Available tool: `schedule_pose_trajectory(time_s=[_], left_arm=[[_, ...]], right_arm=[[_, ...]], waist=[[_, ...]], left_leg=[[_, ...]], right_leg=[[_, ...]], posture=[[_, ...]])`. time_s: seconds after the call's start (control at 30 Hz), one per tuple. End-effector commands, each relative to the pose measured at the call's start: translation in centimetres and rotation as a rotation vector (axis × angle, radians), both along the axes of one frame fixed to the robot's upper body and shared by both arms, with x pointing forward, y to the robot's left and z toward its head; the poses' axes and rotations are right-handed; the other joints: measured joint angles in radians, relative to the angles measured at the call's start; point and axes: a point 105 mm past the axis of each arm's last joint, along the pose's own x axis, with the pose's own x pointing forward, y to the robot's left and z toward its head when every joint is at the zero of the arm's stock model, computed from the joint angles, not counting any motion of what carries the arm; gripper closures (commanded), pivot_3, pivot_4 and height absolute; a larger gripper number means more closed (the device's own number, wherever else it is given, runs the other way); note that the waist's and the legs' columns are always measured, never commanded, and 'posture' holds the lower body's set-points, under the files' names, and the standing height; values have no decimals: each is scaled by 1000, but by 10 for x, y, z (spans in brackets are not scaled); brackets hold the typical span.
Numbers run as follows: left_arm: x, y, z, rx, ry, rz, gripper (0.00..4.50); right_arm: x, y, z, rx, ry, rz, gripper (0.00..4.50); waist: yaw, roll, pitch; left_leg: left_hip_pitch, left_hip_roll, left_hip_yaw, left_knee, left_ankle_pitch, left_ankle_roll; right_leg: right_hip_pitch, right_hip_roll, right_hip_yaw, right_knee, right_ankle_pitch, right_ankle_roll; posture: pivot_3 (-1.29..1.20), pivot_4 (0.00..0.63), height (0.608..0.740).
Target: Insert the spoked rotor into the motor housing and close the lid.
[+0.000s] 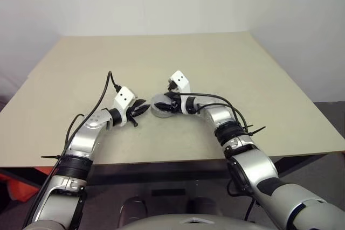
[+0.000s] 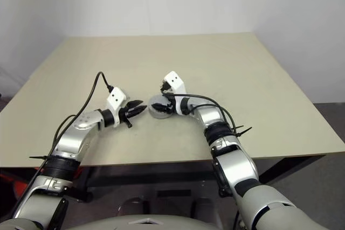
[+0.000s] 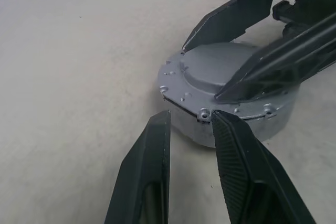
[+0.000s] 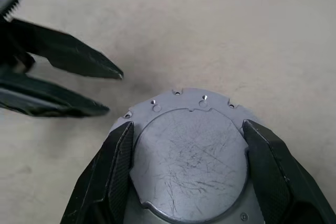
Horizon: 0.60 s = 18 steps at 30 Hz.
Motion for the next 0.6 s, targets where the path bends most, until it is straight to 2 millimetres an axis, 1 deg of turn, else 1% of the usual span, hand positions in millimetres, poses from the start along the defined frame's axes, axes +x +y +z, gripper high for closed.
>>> schedule_pose_trajectory(time_s=[0.03, 0.1, 0.3, 0.4, 0.53, 0.6], left_arm=[[5, 0, 16, -2, -60, -2, 3168], [5, 0, 16, -2, -60, -1, 3168], [6, 1, 16, -1, -63, 1, 3168], [6, 2, 16, 0, -63, 3, 3168], [6, 2, 16, 1, -64, 5, 3168], [6, 2, 16, 2, -65, 5, 3168]], right_arm=[[-5, 8, 12, 52, 16, 29, 1339], [-7, 9, 18, 55, 1, 42, 1339], [-14, 11, 26, 62, -16, 81, 1339], [-20, 14, 34, 55, -79, 123, 1339], [-18, 15, 46, 71, -144, 113, 1339], [-15, 15, 46, 51, -173, 97, 1339]], waist=[[0, 0, 3], [0, 0, 7], [1, 1, 16], [3, 0, 18], [2, 0, 23], [3, 0, 24]], left_leg=[[0, 1, 1, 0, -1, 0], [0, 1, 1, 0, -3, -1], [-1, 1, 1, 0, -5, -1], [-1, 1, 1, 0, -5, -1], [0, 1, 2, 0, -4, -1], [0, 1, 2, 1, -4, -2]], right_leg=[[0, 0, -1, 1, -2, -1], [-1, 0, -2, 1, -4, -2], [-1, 0, -2, 1, -6, -1], [-1, 0, -2, 1, -6, -1], [-1, 0, -1, 2, -6, -1], [-1, 0, -1, 3, -6, -1]], posture=[[0, 0, 740], [0, 0, 740], [0, 0, 740], [0, 0, 740], [0, 0, 740], [0, 0, 740]])
